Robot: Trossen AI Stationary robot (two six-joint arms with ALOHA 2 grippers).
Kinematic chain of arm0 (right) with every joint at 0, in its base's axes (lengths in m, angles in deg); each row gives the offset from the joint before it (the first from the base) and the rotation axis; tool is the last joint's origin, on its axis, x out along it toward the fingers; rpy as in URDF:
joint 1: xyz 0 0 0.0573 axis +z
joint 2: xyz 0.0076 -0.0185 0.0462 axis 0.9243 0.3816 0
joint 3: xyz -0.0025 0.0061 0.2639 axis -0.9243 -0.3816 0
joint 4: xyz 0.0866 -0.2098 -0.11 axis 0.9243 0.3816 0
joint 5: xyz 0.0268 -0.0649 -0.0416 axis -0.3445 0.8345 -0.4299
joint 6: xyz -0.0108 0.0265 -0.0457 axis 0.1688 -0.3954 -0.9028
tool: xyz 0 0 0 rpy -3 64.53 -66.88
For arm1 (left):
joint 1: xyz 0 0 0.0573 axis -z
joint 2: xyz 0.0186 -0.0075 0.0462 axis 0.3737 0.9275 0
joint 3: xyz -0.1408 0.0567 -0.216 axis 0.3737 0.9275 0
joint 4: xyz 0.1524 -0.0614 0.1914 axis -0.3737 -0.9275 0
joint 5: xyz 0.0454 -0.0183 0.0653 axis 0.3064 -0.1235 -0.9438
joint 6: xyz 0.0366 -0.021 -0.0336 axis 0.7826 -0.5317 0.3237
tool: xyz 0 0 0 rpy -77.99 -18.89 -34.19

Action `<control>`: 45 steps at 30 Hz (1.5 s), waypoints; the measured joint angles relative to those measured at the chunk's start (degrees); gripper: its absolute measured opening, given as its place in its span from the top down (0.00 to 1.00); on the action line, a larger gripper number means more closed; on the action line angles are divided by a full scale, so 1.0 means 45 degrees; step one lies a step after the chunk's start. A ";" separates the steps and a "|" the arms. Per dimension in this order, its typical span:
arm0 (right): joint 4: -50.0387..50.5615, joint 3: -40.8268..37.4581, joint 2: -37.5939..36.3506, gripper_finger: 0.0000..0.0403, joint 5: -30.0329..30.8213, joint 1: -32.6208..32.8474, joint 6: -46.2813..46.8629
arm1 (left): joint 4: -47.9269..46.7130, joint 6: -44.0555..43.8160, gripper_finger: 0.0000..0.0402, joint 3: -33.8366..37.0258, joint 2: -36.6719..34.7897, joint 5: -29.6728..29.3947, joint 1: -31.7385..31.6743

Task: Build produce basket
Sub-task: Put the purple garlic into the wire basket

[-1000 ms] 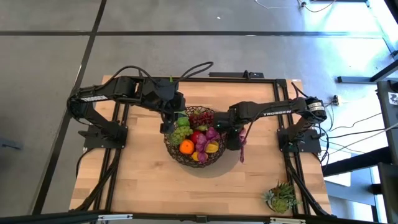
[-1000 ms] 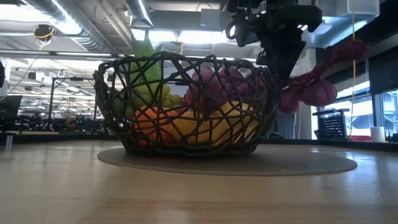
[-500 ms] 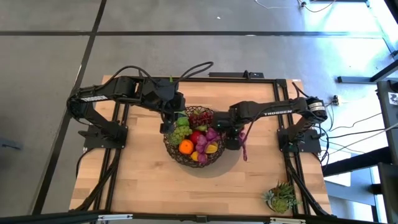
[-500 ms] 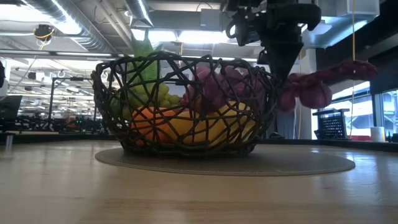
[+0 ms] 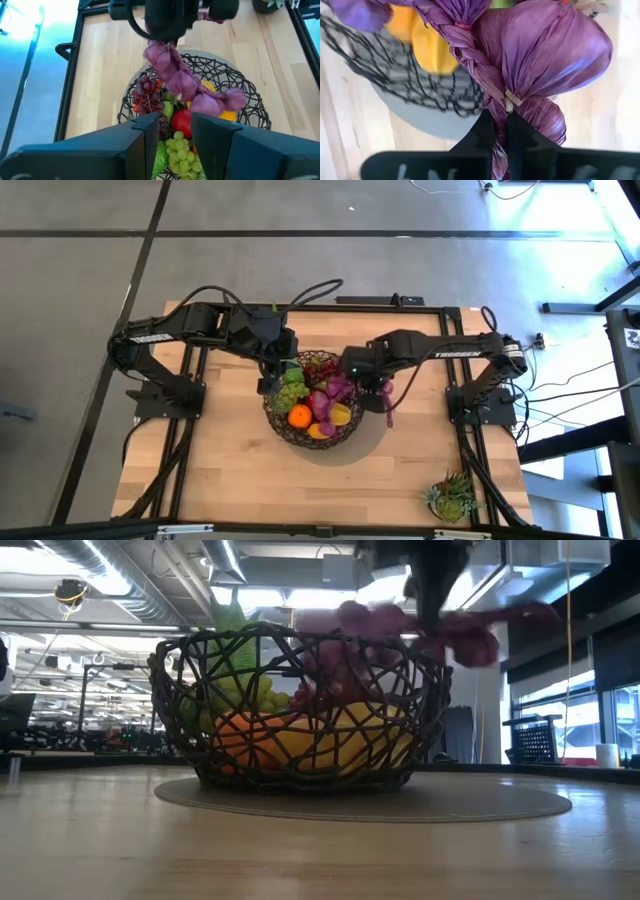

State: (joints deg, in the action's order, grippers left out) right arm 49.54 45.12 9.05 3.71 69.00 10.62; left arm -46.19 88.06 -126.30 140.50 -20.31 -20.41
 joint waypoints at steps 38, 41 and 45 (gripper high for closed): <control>-0.8244 -0.2187 0.0238 0.97 1.0025 0.3161 0.0061 | 0.0000 0.0118 0.75 0.0000 -0.0005 -0.0661 0.0283; -0.9121 -0.2753 0.0233 0.97 1.0035 0.3192 -0.0309 | 0.0000 0.0122 0.75 0.0000 -0.0005 -0.0677 0.0278; -1.0175 -0.3724 0.0233 0.97 1.0168 0.3182 -0.0697 | -0.0001 0.0128 0.75 0.0000 -0.0005 -0.0661 0.0287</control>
State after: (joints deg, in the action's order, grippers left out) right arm 3.76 28.36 10.10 49.47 83.32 7.48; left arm -46.20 88.64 -126.30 140.48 -23.28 -19.12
